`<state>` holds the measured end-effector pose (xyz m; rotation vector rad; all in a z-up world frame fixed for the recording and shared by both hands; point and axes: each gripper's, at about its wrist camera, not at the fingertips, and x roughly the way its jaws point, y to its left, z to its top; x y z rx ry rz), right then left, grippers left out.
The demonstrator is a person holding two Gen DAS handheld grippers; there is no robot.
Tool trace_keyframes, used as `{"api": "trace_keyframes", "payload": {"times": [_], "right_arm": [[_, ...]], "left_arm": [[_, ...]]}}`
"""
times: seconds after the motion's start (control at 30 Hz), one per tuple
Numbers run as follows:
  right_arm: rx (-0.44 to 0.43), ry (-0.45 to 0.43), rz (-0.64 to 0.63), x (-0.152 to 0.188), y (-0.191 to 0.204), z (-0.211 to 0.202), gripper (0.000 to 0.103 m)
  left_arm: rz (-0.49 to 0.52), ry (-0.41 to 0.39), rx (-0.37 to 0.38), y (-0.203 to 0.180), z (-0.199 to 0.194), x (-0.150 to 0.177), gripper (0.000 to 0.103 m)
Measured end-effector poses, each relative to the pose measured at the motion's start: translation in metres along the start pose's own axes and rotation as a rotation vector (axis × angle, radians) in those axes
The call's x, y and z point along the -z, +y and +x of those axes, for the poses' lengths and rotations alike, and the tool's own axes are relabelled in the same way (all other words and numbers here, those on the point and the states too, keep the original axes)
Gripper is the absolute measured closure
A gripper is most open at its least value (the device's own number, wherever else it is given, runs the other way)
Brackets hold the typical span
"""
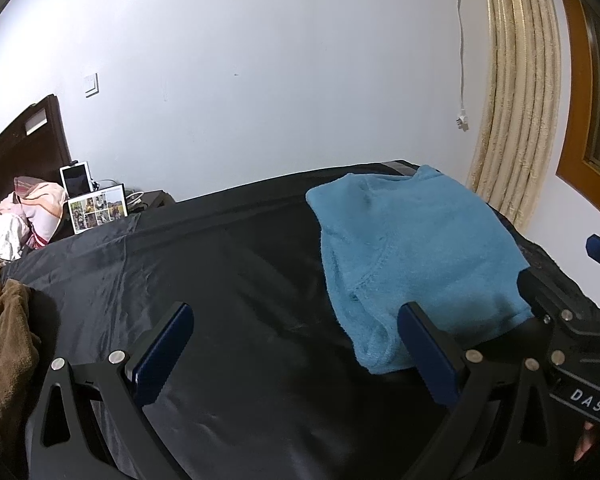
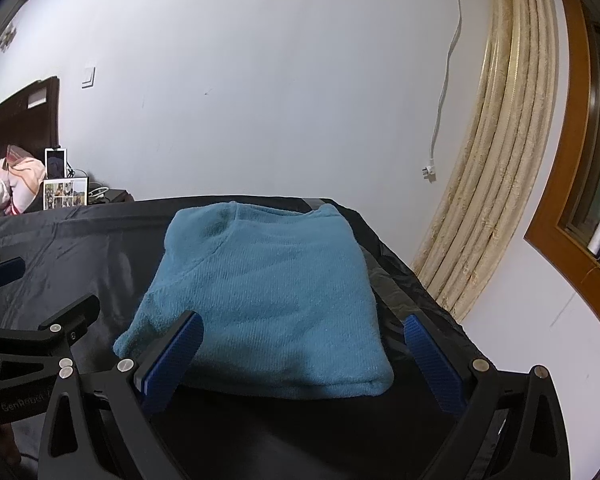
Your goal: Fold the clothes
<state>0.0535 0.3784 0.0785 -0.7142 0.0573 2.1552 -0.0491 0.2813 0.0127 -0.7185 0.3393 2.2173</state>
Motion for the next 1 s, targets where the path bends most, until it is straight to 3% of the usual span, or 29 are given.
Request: {"api": "trace_keyframes", "payload": {"times": [1.0], "right_arm": [[-0.001, 0.002, 0.027, 0.0034, -0.0057, -0.0026, 0.001]], "left_arm": [[0.040, -0.028, -0.003, -0.0071, -0.0050, -0.0001, 0.001]]}}
